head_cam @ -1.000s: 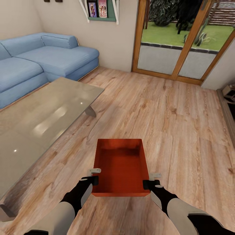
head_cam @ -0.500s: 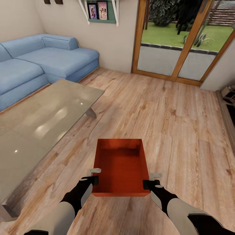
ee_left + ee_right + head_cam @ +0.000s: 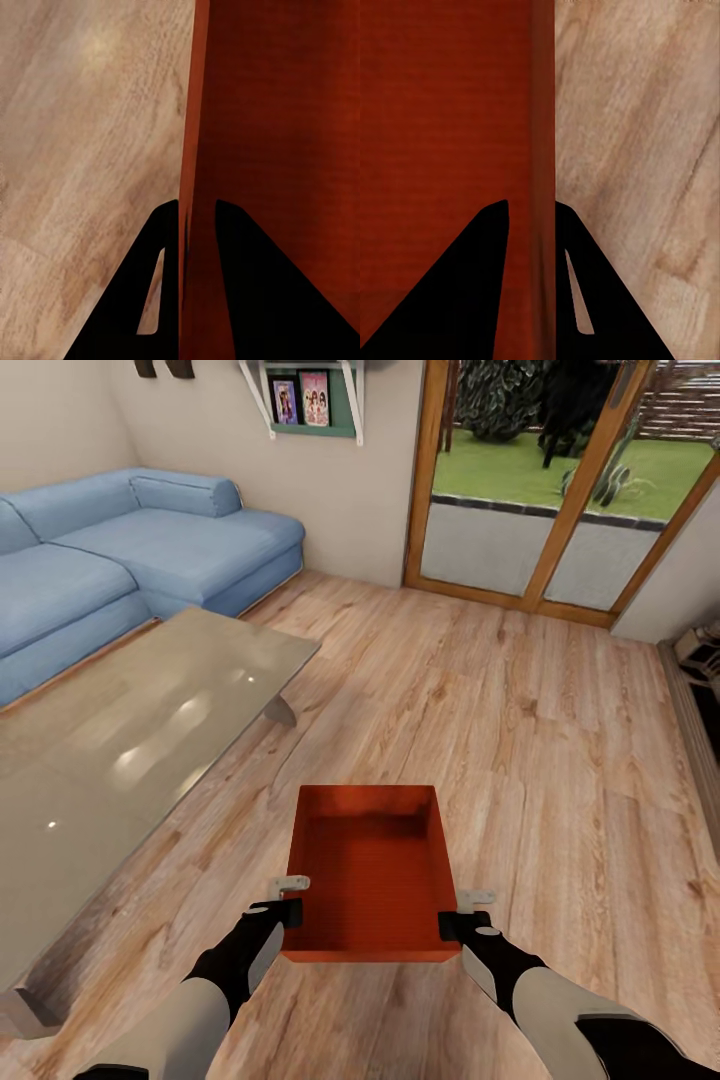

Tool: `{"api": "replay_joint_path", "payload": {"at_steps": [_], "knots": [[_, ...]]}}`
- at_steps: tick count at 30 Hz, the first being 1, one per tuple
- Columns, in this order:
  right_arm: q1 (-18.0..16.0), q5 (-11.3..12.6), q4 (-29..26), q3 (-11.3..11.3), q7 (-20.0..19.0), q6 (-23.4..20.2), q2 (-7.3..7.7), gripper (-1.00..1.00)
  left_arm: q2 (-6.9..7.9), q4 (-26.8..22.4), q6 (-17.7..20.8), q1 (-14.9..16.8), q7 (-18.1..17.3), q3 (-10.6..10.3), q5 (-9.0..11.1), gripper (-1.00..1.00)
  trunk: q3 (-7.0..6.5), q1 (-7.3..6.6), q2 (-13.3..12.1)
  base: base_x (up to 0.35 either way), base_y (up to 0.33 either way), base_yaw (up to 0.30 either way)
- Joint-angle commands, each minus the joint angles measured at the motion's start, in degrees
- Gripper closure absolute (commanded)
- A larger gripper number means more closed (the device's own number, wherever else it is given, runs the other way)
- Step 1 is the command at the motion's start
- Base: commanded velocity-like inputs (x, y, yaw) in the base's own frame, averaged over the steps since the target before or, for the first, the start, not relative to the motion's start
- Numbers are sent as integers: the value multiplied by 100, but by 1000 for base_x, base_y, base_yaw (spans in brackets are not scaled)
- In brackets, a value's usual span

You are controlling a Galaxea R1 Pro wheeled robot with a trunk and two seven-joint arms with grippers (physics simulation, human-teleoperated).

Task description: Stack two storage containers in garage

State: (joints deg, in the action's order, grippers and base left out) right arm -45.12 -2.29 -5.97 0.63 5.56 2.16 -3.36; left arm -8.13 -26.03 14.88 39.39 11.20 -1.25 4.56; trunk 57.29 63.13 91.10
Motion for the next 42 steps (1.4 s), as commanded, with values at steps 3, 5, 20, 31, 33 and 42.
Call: {"api": "replay_joint_path", "payload": {"at_steps": [3, 5, 20, 31, 33, 42], "knots": [[-5, -60, -1, 95, 42, 22, 2, 100, 5, -9, 51, -1, 76, -1, -69, 100, -51, -67, -120, 0, 0, 0], [-5, -61, -1, 95, 42, 22, -4, 100, 5, -9, 51, -1, 76, 0, -69, 100, -87, -111, -200, 0, 0, 0], [-5, -61, -15, 95, 42, 22, 1, 100, 5, -7, 51, -1, 76, 2, -69, 100, -356, -440, -802, 0, 0, 0], [-5, -61, -34, 95, 42, 22, -15, 100, 5, -10, 51, -1, 76, -6, -69, 100, -554, -682, -1243, 0, 0, 0], [-5, -61, -33, 95, 42, 22, -16, 100, 5, -11, 51, -1, 76, -3, -69, 100, -590, -726, -1323, 0, 0, 0], [-5, -61, -28, 95, 49, 17, -16, 100, 5, -15, 51, -1, 76, 2, -66, 100, -751, -923, -1684, 0, 0, 0]]}}
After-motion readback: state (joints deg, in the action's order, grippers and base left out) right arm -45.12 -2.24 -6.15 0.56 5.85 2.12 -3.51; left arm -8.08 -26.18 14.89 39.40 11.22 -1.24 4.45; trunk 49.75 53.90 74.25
